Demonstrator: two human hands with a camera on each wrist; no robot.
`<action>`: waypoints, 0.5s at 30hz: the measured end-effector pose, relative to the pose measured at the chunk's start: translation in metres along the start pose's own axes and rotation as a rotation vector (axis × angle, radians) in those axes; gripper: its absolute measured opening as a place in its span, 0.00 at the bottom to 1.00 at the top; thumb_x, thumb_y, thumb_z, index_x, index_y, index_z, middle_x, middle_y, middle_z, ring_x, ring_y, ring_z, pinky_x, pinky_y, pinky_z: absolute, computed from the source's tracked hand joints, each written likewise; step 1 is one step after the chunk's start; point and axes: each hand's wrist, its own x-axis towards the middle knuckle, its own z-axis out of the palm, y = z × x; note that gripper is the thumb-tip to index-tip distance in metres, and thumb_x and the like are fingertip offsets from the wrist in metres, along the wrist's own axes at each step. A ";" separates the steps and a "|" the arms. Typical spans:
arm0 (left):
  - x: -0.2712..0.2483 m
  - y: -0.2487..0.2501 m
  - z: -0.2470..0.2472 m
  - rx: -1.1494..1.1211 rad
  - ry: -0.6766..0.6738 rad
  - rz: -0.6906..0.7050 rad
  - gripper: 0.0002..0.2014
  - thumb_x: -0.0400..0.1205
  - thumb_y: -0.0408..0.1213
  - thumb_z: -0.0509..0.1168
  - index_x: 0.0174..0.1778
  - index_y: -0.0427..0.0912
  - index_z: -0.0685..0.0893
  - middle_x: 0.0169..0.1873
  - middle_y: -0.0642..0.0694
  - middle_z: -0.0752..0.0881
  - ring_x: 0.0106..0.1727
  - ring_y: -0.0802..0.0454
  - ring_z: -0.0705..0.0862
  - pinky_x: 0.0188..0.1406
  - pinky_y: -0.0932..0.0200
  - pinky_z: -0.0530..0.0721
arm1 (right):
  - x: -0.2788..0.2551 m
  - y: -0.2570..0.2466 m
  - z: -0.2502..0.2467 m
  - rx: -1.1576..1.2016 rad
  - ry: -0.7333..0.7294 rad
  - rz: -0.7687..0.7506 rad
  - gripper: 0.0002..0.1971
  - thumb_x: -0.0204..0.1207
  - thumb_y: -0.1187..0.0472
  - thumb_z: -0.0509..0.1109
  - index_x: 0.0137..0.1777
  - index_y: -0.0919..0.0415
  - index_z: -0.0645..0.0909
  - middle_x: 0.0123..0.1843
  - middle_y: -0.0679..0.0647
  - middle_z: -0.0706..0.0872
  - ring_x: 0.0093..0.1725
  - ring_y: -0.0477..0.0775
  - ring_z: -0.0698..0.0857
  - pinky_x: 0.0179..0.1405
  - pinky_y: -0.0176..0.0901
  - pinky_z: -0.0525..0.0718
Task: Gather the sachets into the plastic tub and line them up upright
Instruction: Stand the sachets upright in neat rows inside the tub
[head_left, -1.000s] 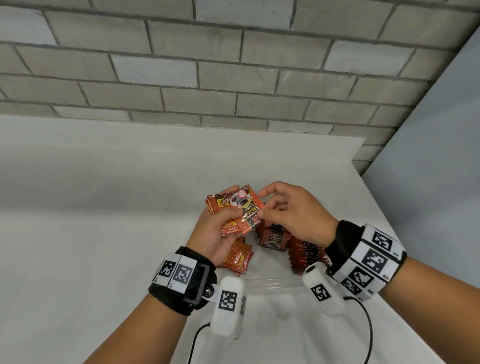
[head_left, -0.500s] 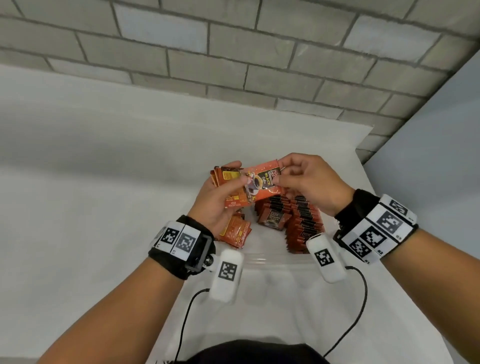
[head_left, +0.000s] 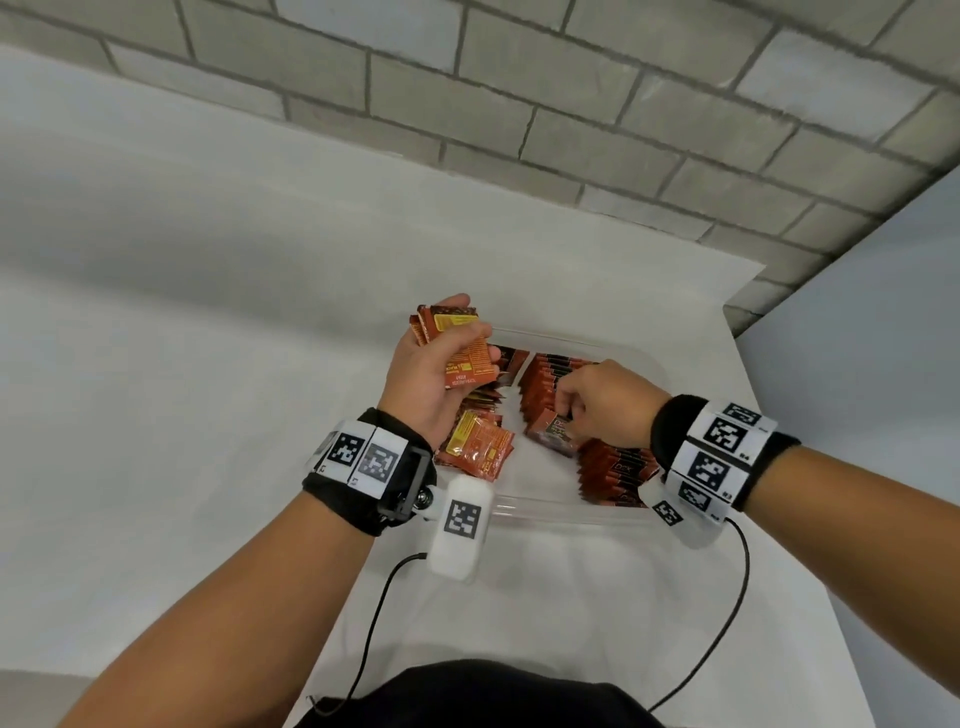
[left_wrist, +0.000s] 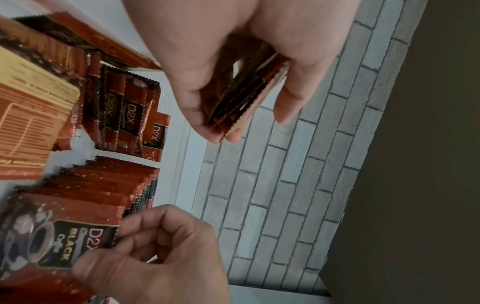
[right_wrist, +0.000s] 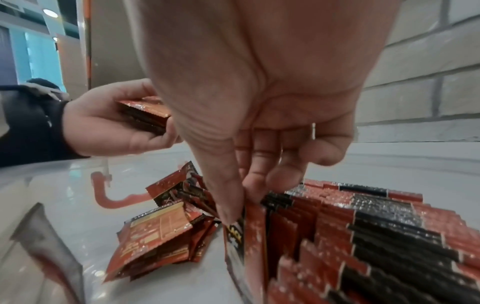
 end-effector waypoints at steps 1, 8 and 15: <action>0.001 0.000 0.000 0.002 -0.002 0.000 0.23 0.65 0.33 0.71 0.58 0.43 0.81 0.41 0.41 0.84 0.38 0.46 0.85 0.35 0.55 0.87 | 0.002 0.000 0.001 -0.021 -0.002 0.002 0.06 0.74 0.67 0.72 0.47 0.56 0.82 0.40 0.46 0.80 0.41 0.50 0.80 0.34 0.35 0.76; 0.003 0.000 -0.005 0.009 -0.017 -0.009 0.23 0.67 0.33 0.73 0.59 0.43 0.81 0.44 0.40 0.84 0.40 0.46 0.85 0.38 0.54 0.86 | 0.010 0.000 0.002 -0.195 -0.016 0.006 0.05 0.74 0.65 0.71 0.45 0.55 0.80 0.42 0.48 0.78 0.41 0.51 0.78 0.29 0.35 0.69; 0.005 -0.002 -0.007 0.039 -0.017 -0.009 0.21 0.70 0.34 0.70 0.60 0.44 0.81 0.43 0.42 0.86 0.40 0.47 0.86 0.41 0.53 0.86 | 0.010 -0.001 0.003 -0.198 0.000 0.010 0.05 0.75 0.64 0.69 0.42 0.54 0.76 0.37 0.47 0.76 0.40 0.51 0.78 0.26 0.33 0.67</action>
